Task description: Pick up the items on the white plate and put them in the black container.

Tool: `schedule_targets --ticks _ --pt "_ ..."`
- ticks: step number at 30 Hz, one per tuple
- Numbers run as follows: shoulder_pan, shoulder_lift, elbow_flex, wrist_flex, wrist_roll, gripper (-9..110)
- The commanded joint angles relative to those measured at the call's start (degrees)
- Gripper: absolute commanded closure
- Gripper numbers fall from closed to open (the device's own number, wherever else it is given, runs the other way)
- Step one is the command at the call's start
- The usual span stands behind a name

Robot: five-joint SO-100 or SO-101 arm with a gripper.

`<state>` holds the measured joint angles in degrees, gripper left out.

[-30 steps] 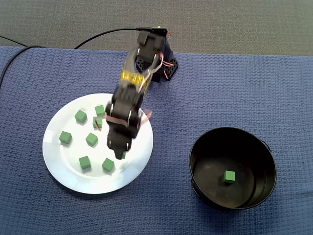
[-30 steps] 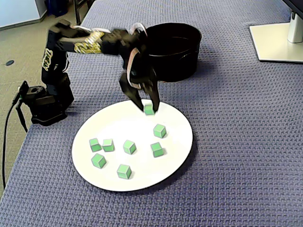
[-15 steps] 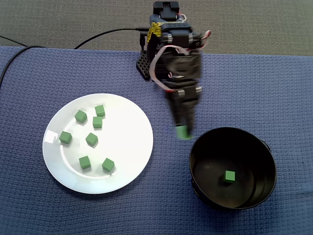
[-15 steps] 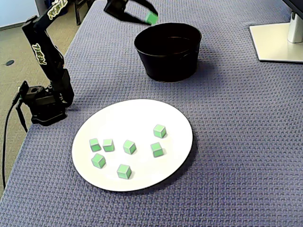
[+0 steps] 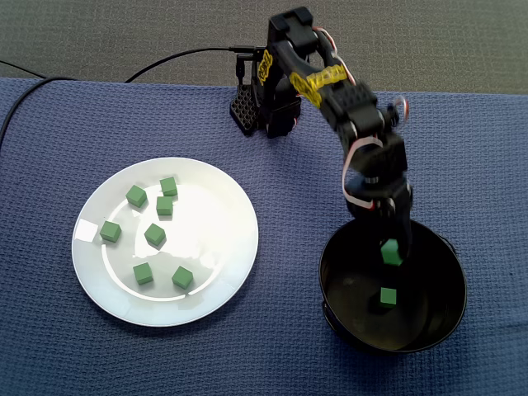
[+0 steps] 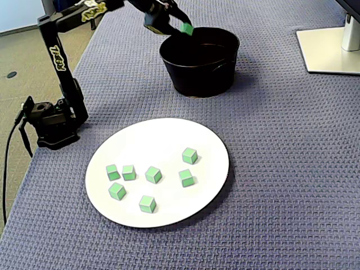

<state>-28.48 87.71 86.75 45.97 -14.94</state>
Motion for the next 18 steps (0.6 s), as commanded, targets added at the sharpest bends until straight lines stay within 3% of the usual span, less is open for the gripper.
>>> schedule_targets --ticks 1,11,15,18 --pt "-0.35 -5.27 -0.18 -4.66 0.35 101" --pt "-0.53 -11.87 -0.62 -6.68 -0.35 99" --pt "0.18 -11.78 -1.05 -5.71 0.44 81" --pt "0.88 -10.81 -1.05 -4.83 0.7 78"
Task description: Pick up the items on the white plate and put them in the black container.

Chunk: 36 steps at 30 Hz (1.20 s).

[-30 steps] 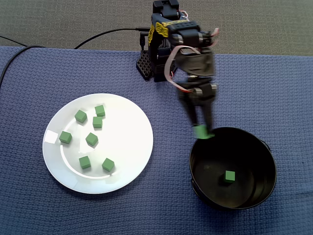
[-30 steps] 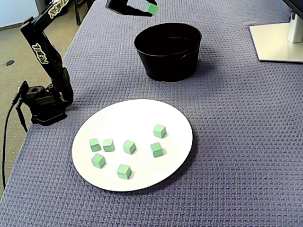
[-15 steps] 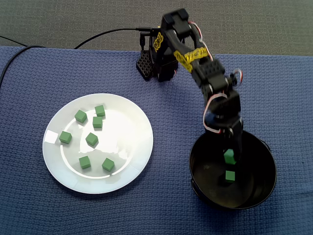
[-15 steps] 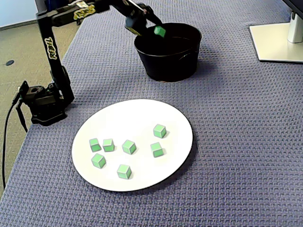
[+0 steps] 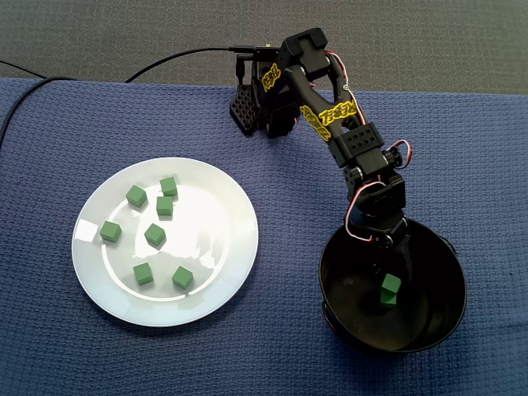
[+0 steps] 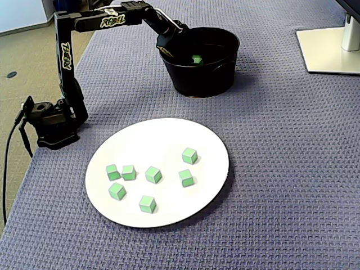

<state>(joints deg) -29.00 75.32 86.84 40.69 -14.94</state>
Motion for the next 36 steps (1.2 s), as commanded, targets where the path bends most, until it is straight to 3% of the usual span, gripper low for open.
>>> schedule_targets --ticks 1,9,15,19,24,31,36 --pt "1.67 2.2 -0.97 0.79 0.7 78" --pt "8.88 13.27 -9.4 17.67 1.49 77" --pt "22.68 22.41 -18.54 29.71 1.67 78" --pt "36.83 23.29 -19.25 36.3 7.56 77" --pt "48.08 16.08 -14.33 36.74 18.9 76" --pt "51.06 1.93 -19.07 39.29 30.15 73" --pt "50.98 -9.32 -29.0 43.51 32.43 74"
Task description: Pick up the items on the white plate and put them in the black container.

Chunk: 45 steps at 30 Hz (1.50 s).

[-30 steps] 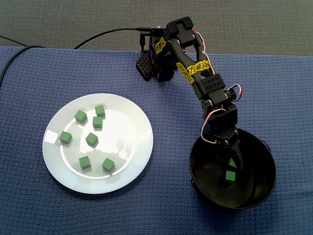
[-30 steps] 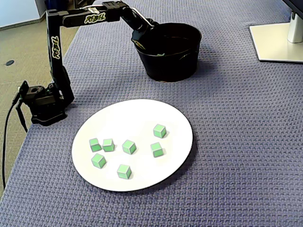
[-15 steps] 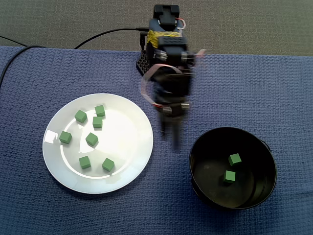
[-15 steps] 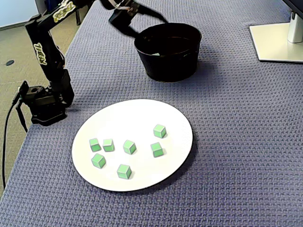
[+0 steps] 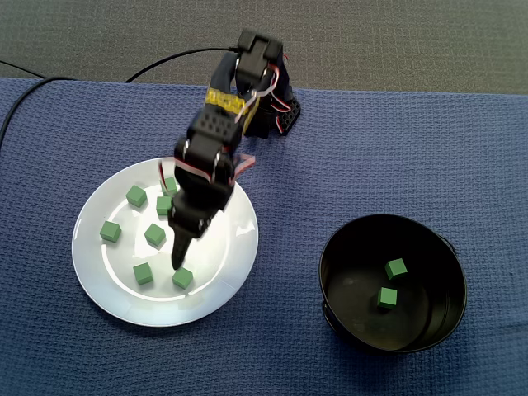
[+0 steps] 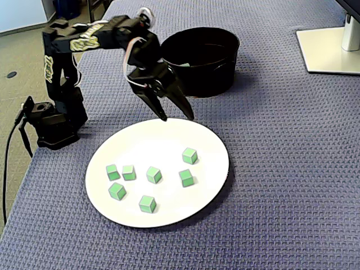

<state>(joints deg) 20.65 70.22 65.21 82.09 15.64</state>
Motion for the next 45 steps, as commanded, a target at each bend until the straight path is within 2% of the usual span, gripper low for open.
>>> schedule_targets --ticks 1,13,25,33,45 --pt "1.41 -5.63 -8.44 2.29 1.93 74" --pt "3.25 -20.92 -18.02 0.88 -1.76 73" --pt "2.99 -28.92 -26.46 2.81 -3.43 75" --pt "2.64 -30.59 -27.42 3.34 -3.6 81" --pt "2.64 -30.85 -27.86 2.81 -4.57 97"
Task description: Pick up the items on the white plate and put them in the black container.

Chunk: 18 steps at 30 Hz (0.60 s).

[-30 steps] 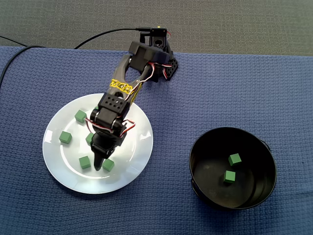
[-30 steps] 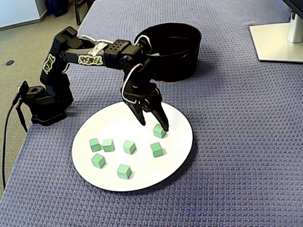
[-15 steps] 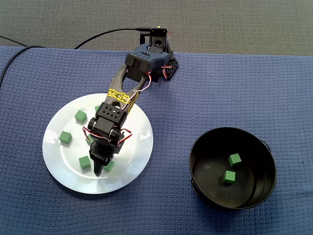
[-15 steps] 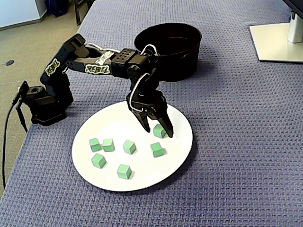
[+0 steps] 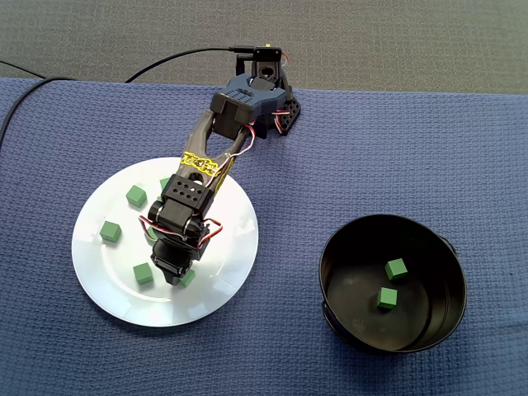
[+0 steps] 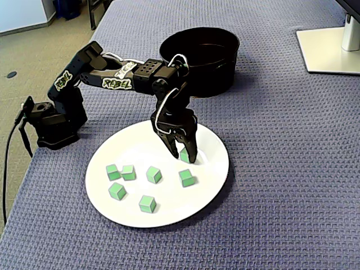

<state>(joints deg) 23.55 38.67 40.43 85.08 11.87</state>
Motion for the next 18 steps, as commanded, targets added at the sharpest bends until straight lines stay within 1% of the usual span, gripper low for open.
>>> schedule_targets --ticks 1,4,12,15,18 --pt "-0.26 0.62 -3.08 -0.26 -0.97 98" --pt "-0.26 0.44 -3.16 -0.35 -1.14 101" --pt "-0.18 1.93 -2.9 -0.35 -1.23 101" --pt "-0.18 7.21 -1.76 1.05 -1.76 102" --pt "-0.7 17.14 1.32 1.41 -2.81 102"
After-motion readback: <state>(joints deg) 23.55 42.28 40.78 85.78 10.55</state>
